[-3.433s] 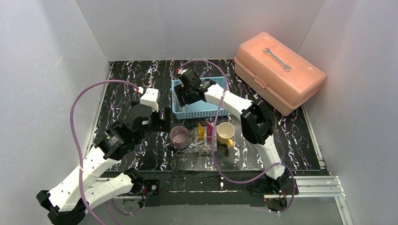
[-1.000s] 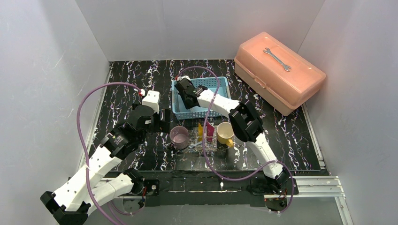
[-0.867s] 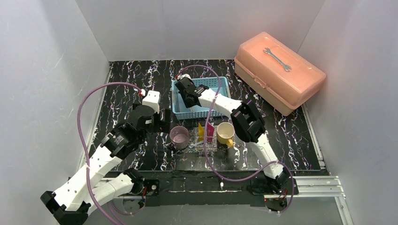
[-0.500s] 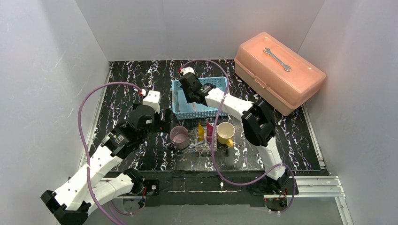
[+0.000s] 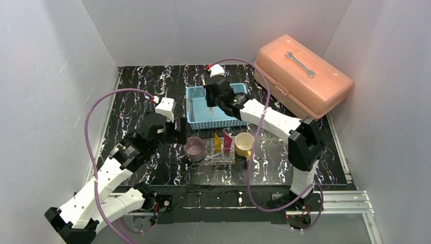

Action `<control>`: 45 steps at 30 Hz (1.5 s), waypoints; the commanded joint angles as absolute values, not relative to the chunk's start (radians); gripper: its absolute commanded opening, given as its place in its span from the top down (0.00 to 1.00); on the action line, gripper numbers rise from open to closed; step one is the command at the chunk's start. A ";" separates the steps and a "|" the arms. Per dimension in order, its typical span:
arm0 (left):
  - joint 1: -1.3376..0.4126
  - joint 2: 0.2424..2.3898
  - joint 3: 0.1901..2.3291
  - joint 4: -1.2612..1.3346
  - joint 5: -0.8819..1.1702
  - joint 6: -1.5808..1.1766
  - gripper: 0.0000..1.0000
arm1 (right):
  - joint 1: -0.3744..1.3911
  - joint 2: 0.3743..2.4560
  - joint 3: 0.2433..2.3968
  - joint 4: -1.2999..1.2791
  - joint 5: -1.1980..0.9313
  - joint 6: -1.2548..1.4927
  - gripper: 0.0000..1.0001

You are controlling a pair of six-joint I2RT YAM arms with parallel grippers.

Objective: Prepare toiletry sets of a toothbrush and toothpaste on the tray

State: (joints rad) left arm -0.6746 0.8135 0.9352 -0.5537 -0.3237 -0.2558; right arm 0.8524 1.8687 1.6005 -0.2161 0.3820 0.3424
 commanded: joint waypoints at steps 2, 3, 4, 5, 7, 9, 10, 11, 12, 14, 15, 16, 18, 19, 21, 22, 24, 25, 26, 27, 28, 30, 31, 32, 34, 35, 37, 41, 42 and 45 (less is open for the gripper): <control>-0.660 0.798 0.937 -0.508 -0.210 -0.330 0.02 | 0.865 1.719 1.501 -0.074 0.341 0.457 0.99; -0.661 0.799 0.938 -0.503 -0.195 -0.344 0.02 | 0.868 1.689 1.481 -0.059 0.336 0.475 0.99; -0.661 0.801 0.938 -0.499 -0.181 -0.362 0.02 | 0.870 1.671 1.464 -0.046 0.335 0.487 0.99; -0.660 0.803 0.942 -0.494 -0.167 -0.378 0.02 | 0.872 1.653 1.451 -0.036 0.334 0.497 0.99; -0.659 0.813 0.953 -0.489 -0.138 -0.407 0.02 | 0.875 1.622 1.426 -0.020 0.333 0.518 0.99; -0.659 0.820 0.957 -0.476 -0.112 -0.438 0.02 | 0.880 1.591 1.399 -0.009 0.331 0.539 0.99; -0.660 0.823 0.957 -0.466 -0.103 -0.454 0.02 | 0.883 1.577 1.384 0.014 0.326 0.551 0.99; -0.660 0.824 0.956 -0.455 -0.094 -0.472 0.02 | 0.887 1.562 1.370 0.028 0.322 0.565 0.99; -0.659 0.826 0.954 -0.447 -0.088 -0.490 0.02 | 0.891 1.548 1.355 0.036 0.319 0.578 0.99; -0.660 0.831 0.955 -0.434 -0.076 -0.522 0.02 | 0.901 1.521 1.328 0.053 0.319 0.597 0.99; -0.659 0.835 0.957 -0.427 -0.071 -0.537 0.02 | 0.905 1.507 1.312 0.058 0.320 0.605 0.99; -0.660 0.838 0.958 -0.420 -0.064 -0.549 0.02 | 0.911 1.495 1.302 0.062 0.323 0.616 0.99; -0.659 0.847 0.961 -0.410 -0.051 -0.571 0.02 | 0.921 1.471 1.278 0.075 0.325 0.640 0.99; -0.660 0.851 0.963 -0.406 -0.046 -0.581 0.02 | 0.926 1.457 1.265 0.086 0.326 0.650 0.99; -0.660 0.862 0.967 -0.400 -0.040 -0.603 0.02 | 0.940 1.435 1.245 0.100 0.329 0.668 0.99; -0.659 0.865 0.966 -0.394 -0.034 -0.610 0.02 | 0.947 1.424 1.236 0.105 0.334 0.674 0.99; -0.660 0.876 0.965 -0.382 -0.022 -0.623 0.02 | 0.959 1.405 1.228 0.112 0.342 0.683 0.99; -0.659 0.880 0.964 -0.376 -0.017 -0.629 0.02 | 0.963 1.399 1.225 0.112 0.342 0.687 0.99; -0.660 0.886 0.962 -0.372 -0.013 -0.637 0.02 | 0.969 1.394 1.223 0.113 0.342 0.693 0.99; -0.659 0.891 0.961 -0.367 -0.009 -0.644 0.02 | 0.975 1.390 1.222 0.113 0.341 0.694 0.99; -0.660 0.894 0.958 -0.359 -0.005 -0.647 0.02 | 0.982 1.389 1.221 0.112 0.342 0.697 0.99; -0.660 0.906 0.953 -0.342 0.000 -0.655 0.02 | 0.992 1.383 1.216 0.115 0.348 0.702 0.99; -0.660 0.912 0.953 -0.338 0.000 -0.658 0.02 | 0.998 1.381 1.214 0.117 0.351 0.704 0.99; -0.660 0.920 0.953 -0.337 0.000 -0.659 0.02 | 1.002 1.379 1.212 0.120 0.350 0.706 0.99; -0.659 0.929 0.951 -0.329 0.000 -0.659 0.03 | 1.013 1.379 1.209 0.123 0.355 0.708 0.99; -0.659 0.932 0.949 -0.325 0.000 -0.659 0.04 | 1.017 1.378 1.207 0.123 0.357 0.708 0.99; -0.660 0.936 0.946 -0.320 0.000 -0.658 0.07 | 1.023 1.374 1.199 0.129 0.362 0.711 0.99; -0.659 0.942 0.943 -0.302 0.041 -0.657 0.19 | 1.032 1.366 1.184 0.138 0.370 0.718 0.99; -0.660 0.944 0.943 -0.298 0.044 -0.659 0.25 | 1.033 1.364 1.182 0.139 0.371 0.719 0.99; -0.659 0.948 0.942 -0.285 0.062 -0.661 0.45 | 1.038 1.361 1.177 0.144 0.377 0.721 0.99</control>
